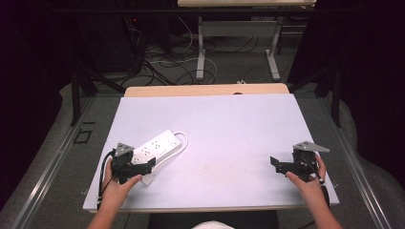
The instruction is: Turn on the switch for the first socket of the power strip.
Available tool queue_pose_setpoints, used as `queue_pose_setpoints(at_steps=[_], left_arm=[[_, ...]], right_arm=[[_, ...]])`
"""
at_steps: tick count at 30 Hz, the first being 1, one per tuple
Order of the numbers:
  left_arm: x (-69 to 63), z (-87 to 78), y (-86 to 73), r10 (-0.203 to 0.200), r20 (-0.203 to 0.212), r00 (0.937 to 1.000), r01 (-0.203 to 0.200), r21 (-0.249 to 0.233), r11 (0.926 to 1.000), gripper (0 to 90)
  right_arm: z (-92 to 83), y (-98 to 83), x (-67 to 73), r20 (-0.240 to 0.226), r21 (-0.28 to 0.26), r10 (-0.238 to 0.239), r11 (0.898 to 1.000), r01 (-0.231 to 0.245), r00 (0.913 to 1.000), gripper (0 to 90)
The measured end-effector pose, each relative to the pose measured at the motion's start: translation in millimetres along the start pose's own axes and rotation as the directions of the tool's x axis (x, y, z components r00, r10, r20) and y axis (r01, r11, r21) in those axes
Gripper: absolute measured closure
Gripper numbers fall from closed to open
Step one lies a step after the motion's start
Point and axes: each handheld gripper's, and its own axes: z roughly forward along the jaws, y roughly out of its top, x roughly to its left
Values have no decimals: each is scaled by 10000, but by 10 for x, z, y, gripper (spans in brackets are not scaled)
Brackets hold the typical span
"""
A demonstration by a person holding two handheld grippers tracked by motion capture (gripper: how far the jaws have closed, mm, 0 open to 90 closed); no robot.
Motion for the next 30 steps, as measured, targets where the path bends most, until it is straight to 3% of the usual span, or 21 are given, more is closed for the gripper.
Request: queue_pose_setpoints(at_steps=[9,14,26,30], left_arm=[[-20,-15,28,38,-67,10000,-37,100,9999,68],[-55,-40,67,152,-255,9996,-139,472,9988,120],[-26,-46,139,-219,-243,9995,246,1186,9926,167],[-22,-45,176,-314,-242,9992,343,1292,9910,224]], right_arm=[[26,-12,-1,-107,88,-46,9999,47,9999,4],[33,-16,4,-117,102,-56,9999,57,9999,6],[43,-20,11,-111,151,78,9999,-76,9999,7],[52,-24,15,-118,176,60,9998,-58,9999,7]])
